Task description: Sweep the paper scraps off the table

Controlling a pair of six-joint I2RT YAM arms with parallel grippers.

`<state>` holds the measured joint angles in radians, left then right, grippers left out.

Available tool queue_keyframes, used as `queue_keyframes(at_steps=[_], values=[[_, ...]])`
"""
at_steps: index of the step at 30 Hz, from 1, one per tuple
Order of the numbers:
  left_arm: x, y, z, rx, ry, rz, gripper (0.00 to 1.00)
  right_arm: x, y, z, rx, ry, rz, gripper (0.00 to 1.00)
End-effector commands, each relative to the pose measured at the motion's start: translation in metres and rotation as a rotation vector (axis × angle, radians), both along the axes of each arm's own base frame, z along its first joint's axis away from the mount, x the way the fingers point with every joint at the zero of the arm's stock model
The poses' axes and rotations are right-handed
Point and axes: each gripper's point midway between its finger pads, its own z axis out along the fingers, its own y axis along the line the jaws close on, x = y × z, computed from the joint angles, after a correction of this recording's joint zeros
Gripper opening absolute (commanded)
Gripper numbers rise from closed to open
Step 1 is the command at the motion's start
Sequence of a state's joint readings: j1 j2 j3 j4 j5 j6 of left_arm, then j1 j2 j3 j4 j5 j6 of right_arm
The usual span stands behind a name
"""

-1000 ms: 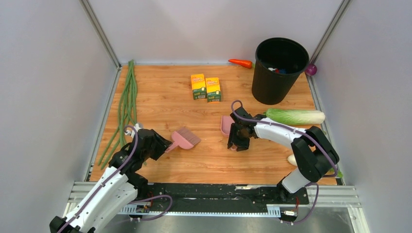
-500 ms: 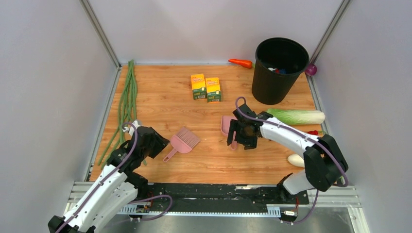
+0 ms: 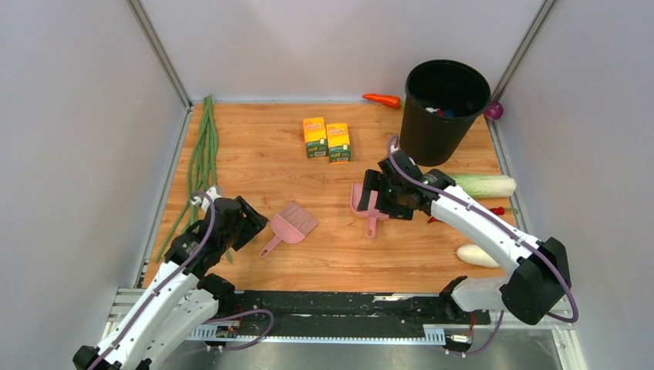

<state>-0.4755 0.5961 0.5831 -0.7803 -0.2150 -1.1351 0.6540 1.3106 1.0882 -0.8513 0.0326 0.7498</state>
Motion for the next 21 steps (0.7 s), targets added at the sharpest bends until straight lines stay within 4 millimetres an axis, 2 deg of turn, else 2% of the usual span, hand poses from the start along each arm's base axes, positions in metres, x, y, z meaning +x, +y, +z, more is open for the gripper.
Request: queue_keyframes(at_steps=[1,4,5,6,7,8,9,10,11,14,15,21], values=[[0.005,-0.001,0.024,0.040,-0.028,-0.047,0.72,0.002,0.003,0.011,0.002,-0.032,0.024,1.00],[0.004,0.001,0.037,0.064,-0.030,-0.066,0.73,0.004,0.007,0.011,0.005,-0.030,0.036,1.00],[0.005,0.002,0.049,0.071,-0.052,-0.074,0.73,0.004,0.008,0.013,0.005,-0.035,0.043,1.00],[0.001,0.005,0.049,0.089,-0.036,-0.079,0.73,0.005,0.009,0.015,0.004,-0.043,0.044,1.00],[0.004,0.007,0.065,0.103,-0.071,-0.083,0.73,0.006,0.010,0.018,0.008,-0.050,0.046,1.00],[0.000,0.011,0.067,0.125,-0.057,-0.085,0.73,0.008,0.011,0.021,0.009,-0.059,0.044,1.00],[0.003,0.015,0.086,0.143,-0.095,-0.080,0.74,0.009,0.012,0.024,0.014,-0.065,0.047,1.00],[0.000,0.020,0.090,0.162,-0.088,-0.077,0.74,0.009,0.013,0.026,0.017,-0.071,0.045,1.00],[0.002,0.023,0.107,0.176,-0.126,-0.073,0.74,0.011,0.014,0.029,0.023,-0.078,0.040,1.00],[0.001,0.028,0.141,0.196,-0.195,-0.086,0.74,0.013,0.018,0.038,0.038,-0.098,0.045,1.00],[0.001,0.030,0.159,0.198,-0.237,-0.089,0.75,0.014,0.020,0.043,0.046,-0.108,0.048,1.00],[-0.003,0.039,0.216,0.215,-0.411,-0.102,0.75,0.022,0.040,0.088,0.130,-0.260,0.104,1.00]])
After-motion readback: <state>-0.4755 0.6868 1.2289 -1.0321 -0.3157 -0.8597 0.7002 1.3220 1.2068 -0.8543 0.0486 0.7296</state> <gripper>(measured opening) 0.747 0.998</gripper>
